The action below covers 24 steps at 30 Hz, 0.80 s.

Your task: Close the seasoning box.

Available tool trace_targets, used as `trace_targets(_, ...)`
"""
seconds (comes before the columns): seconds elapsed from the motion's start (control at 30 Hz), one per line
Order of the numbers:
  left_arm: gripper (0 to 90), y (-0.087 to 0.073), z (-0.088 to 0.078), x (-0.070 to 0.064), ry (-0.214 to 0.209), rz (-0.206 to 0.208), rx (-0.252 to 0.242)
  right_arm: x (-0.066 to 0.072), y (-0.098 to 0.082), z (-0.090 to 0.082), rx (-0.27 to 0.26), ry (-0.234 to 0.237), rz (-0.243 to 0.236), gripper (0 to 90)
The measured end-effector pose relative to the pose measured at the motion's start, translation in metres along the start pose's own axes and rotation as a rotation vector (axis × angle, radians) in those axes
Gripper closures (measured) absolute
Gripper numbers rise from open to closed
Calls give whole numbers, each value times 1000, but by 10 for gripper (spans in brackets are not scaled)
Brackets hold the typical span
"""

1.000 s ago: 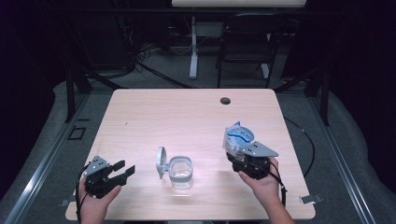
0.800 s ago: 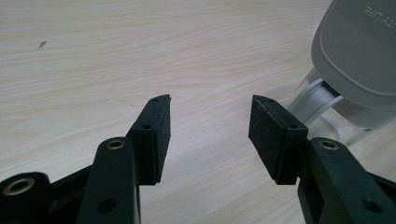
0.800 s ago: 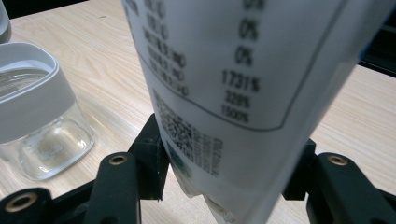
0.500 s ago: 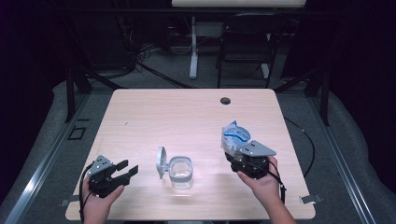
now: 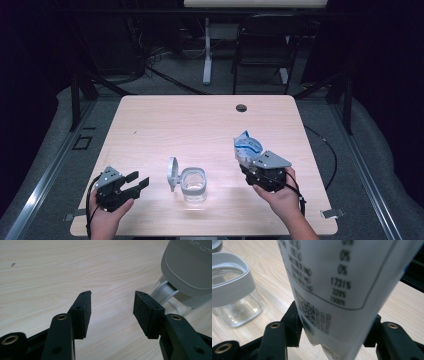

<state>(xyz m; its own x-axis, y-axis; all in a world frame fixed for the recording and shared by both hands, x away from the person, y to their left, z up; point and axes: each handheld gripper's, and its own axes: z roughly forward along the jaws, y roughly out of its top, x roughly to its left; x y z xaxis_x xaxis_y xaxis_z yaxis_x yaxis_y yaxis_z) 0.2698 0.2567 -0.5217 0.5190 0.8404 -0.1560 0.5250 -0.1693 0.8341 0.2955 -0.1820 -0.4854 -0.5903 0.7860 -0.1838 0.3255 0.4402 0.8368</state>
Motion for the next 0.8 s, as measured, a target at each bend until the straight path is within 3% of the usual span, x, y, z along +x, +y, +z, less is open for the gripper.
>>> trace_targets(0.4, 488, -1, -2, 2, 5, -6, -4, 16, 11, 3, 39, 33, -97, 465)
trace_targets(0.8, 488, -3, -1, 3, 10, -11, 4, 26, 9, 13, 75, 75, -119, 465)
